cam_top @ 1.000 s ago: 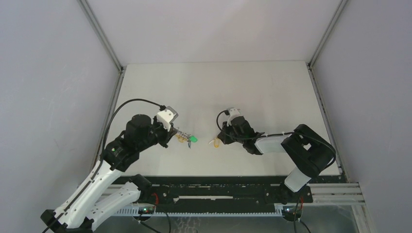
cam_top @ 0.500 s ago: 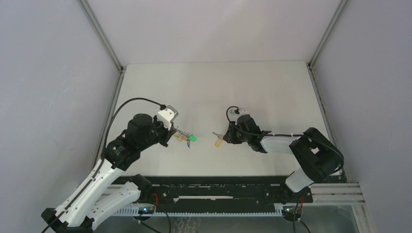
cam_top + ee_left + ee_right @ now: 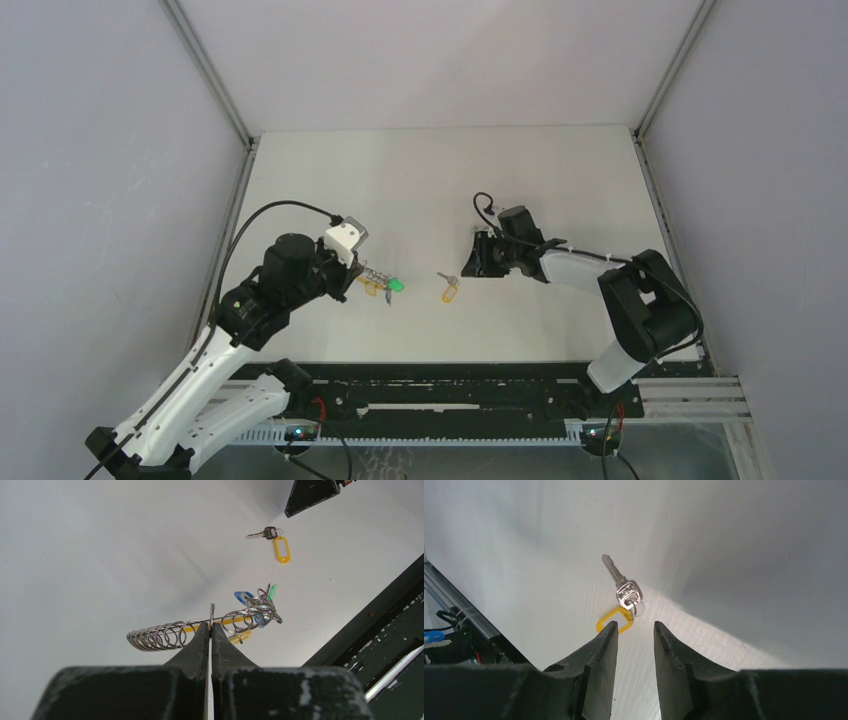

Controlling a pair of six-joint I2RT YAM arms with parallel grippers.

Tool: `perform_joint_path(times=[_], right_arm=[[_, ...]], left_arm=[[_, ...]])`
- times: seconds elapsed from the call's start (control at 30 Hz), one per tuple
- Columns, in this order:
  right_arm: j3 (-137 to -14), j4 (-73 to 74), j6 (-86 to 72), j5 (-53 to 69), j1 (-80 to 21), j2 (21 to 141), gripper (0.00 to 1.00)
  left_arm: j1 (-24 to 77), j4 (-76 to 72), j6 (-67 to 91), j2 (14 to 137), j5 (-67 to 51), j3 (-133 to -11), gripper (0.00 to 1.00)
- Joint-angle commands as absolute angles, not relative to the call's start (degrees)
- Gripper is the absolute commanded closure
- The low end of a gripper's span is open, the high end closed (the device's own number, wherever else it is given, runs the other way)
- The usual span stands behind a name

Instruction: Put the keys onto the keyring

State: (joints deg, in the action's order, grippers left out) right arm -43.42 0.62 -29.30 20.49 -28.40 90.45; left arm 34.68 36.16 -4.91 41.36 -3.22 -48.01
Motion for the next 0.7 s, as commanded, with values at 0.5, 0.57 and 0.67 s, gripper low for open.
perform_joint_path(times=[0.5,0.57,0.67], right_arm=[[-53.0,4.7,-27.9,34.1,-26.9,104.6,0.7],[-53.0,4.4,-28.1,34.3,-26.8,105.2,0.71],[-53.0,4.0,-28.1,34.3,-26.7,105.8,0.74]], left_arm=[[34.2,33.4,-4.3,40.9,-4.0,-48.6,1.0],[34.2,33.4,-4.3,40.9,-4.0,-48.6,1.0],[34.2,33.5,-4.3,40.8,-4.0,-48.5,1.0]])
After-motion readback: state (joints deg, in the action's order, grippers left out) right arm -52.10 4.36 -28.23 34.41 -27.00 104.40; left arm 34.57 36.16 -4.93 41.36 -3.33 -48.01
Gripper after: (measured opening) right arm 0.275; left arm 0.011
